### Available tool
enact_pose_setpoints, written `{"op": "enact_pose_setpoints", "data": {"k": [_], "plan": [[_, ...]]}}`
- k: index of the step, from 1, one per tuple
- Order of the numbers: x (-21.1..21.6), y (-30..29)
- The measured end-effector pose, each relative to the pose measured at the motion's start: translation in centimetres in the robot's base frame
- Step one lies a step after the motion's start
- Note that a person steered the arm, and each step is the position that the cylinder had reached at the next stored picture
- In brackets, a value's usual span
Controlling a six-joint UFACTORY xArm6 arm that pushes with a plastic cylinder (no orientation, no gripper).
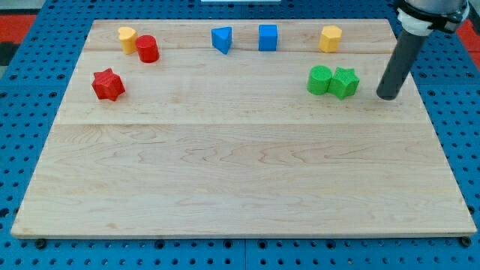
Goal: Push the green circle close to the blue triangle
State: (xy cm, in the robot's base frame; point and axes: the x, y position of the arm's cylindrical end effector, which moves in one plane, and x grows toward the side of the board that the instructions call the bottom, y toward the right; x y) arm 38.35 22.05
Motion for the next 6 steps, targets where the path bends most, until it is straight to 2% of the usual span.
{"op": "enact_pose_setpoints", "data": {"k": [3,6], "plan": [[-4.4,-11.6],[-0.9,-18.4]]}}
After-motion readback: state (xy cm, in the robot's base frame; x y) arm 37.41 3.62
